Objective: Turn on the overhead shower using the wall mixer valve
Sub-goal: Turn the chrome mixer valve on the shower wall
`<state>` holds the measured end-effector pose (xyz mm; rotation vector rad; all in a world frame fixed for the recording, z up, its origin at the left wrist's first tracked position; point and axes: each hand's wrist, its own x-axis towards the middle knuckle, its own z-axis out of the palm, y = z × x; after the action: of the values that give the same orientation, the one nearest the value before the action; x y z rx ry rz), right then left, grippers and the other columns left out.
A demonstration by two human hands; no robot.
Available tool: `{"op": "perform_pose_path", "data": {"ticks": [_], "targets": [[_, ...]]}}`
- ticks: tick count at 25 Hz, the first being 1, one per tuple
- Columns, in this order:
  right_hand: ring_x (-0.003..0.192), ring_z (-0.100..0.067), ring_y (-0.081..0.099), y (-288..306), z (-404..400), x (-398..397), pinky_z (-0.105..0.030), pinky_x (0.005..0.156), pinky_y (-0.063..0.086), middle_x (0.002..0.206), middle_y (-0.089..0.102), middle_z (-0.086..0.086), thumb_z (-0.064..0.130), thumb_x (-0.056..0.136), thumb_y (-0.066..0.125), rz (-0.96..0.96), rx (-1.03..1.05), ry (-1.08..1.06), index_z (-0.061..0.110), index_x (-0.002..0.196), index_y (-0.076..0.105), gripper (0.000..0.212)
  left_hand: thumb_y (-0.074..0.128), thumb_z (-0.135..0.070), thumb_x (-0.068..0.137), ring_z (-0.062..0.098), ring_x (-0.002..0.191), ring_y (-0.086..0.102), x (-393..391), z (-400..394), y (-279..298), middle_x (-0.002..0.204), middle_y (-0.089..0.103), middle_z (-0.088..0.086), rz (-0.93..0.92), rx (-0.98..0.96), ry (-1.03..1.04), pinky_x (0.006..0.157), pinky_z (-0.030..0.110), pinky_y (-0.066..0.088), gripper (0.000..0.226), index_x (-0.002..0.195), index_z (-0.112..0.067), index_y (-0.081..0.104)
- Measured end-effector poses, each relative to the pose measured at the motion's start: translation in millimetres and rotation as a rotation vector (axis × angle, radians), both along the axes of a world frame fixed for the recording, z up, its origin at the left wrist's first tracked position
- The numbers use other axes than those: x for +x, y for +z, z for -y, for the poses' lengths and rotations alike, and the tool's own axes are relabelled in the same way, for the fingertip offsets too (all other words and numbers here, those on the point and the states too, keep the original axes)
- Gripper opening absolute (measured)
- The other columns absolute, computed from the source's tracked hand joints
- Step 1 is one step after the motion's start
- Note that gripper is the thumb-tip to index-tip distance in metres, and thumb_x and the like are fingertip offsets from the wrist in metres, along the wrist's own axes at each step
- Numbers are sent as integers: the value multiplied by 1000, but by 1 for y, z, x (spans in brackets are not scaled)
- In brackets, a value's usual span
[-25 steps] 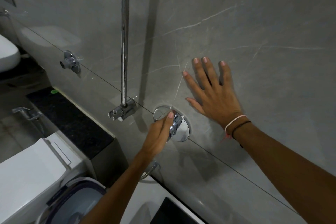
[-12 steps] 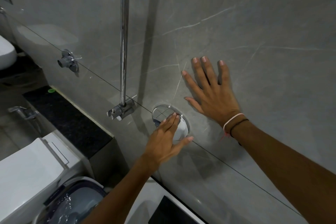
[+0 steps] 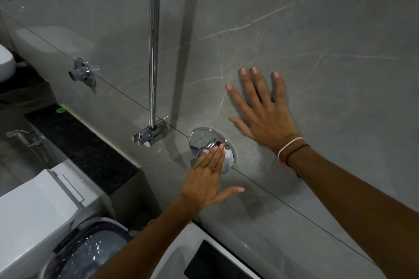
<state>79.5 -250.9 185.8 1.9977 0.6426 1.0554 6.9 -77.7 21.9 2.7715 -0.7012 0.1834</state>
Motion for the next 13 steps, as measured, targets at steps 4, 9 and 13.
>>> {"op": "perform_pose_path", "data": {"ticks": [4,9,13], "targets": [[159,-45,11,0,0,0,-67,121,-16,174,9,-25,70,104,27,2,3,-4,17,170,6,87,9,-93,72,22,157,-11,1,-1,1,170,-14,10,-4,17,-15,129,41,4,122,158,-8,-12],[159,-45,10,1,0,0,-68,123,-5,173,8,-26,69,104,28,-13,19,1,16,170,7,87,15,-90,75,23,157,-7,1,1,0,170,-10,10,16,4,-3,129,40,3,119,159,-8,-7],[160,-45,9,2,-1,-2,-68,123,2,174,6,-26,67,104,27,-33,22,-9,15,170,6,86,20,-91,73,23,158,1,-1,0,10,171,0,10,-9,-21,2,128,37,-3,120,160,-8,4]]}}
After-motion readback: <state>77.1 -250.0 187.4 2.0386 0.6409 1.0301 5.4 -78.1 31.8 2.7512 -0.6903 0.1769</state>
